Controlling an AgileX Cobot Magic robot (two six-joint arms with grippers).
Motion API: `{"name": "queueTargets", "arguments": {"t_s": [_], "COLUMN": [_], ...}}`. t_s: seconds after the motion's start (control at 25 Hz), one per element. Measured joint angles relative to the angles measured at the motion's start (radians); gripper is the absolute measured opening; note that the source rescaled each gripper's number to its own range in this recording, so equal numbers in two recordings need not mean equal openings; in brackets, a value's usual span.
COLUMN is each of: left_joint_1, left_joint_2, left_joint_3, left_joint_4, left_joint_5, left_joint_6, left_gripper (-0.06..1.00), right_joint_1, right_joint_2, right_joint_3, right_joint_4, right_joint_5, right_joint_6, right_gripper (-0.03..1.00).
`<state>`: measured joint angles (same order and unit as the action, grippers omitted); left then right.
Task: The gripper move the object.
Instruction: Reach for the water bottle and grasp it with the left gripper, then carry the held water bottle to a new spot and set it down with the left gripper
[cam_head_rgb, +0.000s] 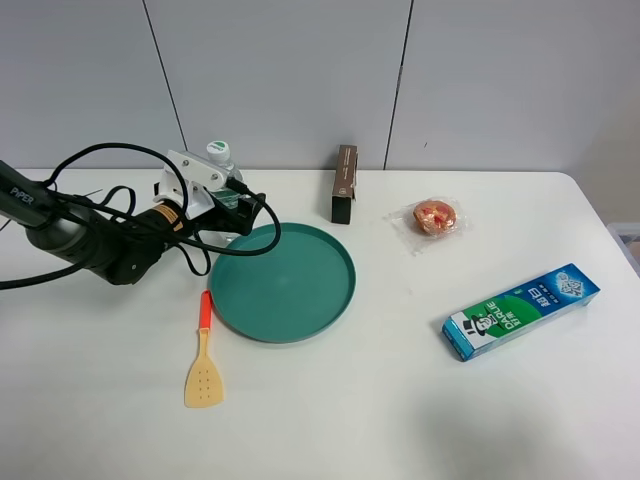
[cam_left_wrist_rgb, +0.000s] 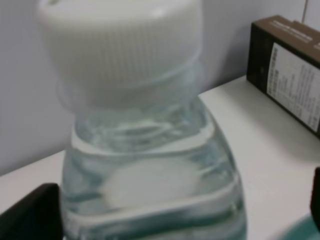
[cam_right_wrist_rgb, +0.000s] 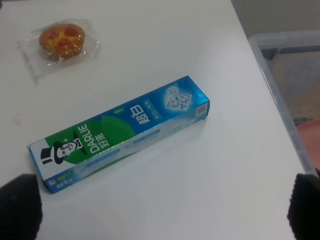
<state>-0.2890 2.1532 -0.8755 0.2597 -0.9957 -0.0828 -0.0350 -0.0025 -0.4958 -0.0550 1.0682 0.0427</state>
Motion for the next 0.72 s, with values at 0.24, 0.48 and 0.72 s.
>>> {"name": "queueTargets", "arguments": {"t_s": [0.24,0.48,0.72], "left_joint_1": [0.0,0.0,0.006], "left_joint_2": [0.047,0.054,0.053], "left_joint_3": [-0.07,-0.076,-0.076], "left_joint_4": [0.0,0.0,0.001], "left_joint_5": [0.002,0.009,0.015], "left_joint_6": [-0.005,-0.036,-0.048], "left_gripper": [1.0,0.38,0.06], "right_joint_1": [0.0,0.0,0.0], "right_joint_2": [0.0,0.0,0.0], "right_joint_3": [0.0,0.0,0.0], "right_joint_4": [0.0,0.0,0.0], "right_joint_5": [0.0,0.0,0.0], "right_joint_6": [0.0,0.0,0.0], "right_gripper": [1.0,1.0,1.0]}}
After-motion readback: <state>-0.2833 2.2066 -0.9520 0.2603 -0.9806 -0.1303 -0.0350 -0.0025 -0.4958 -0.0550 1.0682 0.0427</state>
